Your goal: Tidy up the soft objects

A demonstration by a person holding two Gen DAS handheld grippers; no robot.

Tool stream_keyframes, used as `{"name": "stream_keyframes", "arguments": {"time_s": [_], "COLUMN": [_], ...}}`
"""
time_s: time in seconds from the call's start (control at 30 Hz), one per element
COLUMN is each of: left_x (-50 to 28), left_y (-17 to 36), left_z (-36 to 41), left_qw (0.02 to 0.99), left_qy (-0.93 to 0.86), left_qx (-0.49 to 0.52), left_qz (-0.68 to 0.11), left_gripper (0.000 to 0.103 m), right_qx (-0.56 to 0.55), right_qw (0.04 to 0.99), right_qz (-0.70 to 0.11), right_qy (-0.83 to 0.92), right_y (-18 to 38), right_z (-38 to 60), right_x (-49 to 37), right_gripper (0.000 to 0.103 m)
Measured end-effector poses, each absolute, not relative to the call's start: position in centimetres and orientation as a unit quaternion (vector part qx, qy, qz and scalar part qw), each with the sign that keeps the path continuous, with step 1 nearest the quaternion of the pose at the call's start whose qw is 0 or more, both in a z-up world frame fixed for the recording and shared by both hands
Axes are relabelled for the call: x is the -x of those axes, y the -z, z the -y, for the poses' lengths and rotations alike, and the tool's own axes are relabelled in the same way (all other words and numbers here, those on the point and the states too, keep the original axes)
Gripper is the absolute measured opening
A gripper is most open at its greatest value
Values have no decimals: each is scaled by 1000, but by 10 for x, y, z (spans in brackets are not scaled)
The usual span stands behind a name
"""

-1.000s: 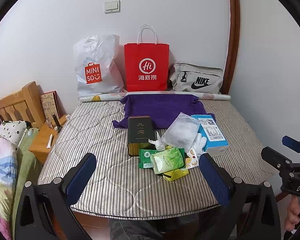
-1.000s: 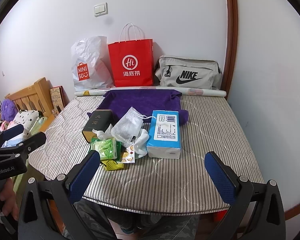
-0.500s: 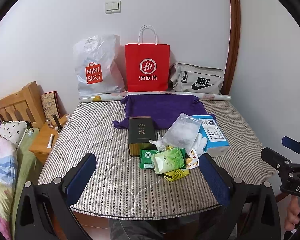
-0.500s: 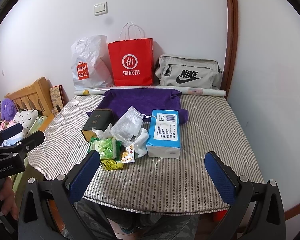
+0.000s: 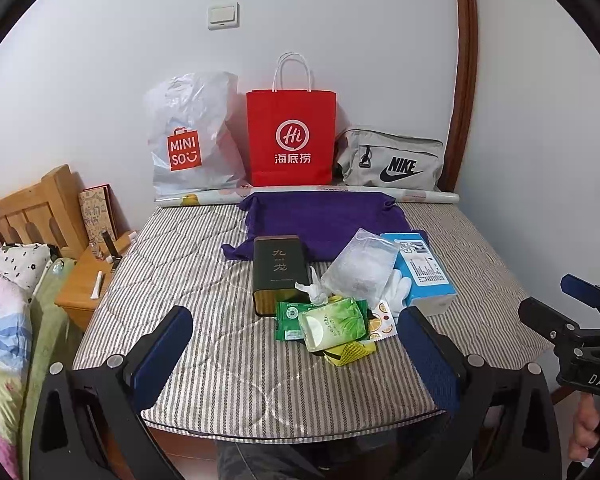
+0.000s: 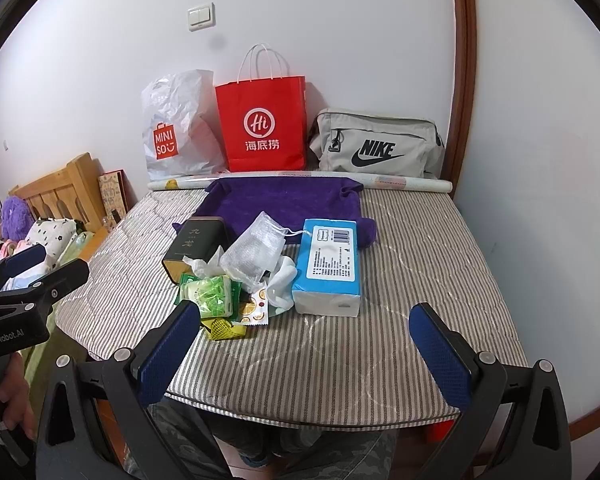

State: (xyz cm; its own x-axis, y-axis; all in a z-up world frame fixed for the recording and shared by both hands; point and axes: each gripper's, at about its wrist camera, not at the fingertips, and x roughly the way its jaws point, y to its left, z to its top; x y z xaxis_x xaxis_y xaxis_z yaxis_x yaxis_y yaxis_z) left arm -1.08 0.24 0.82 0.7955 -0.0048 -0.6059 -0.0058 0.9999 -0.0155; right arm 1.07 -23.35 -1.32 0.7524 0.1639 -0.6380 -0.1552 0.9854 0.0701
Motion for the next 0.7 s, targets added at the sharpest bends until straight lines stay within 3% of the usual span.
{"name": "stream_keyframes", "arguments": {"time_s": [0.33, 0.7], "left_x": [-17, -67], "left_y": [1, 81], "left_z": [-8, 8], "left_qw": [945, 916], "left_qy": [-4, 26], "left_qx": [17, 23], "left_qz": [-326, -399], "left_gripper": [103, 103], "right_qx": [-11, -43], "right_qw": [935, 919], "right_qz": [-345, -382], "right_qy": [-87, -89], "right_y": [21, 66], "right_z": [240, 256], "right_x": [-24, -58], "right_gripper": [103, 103]}}
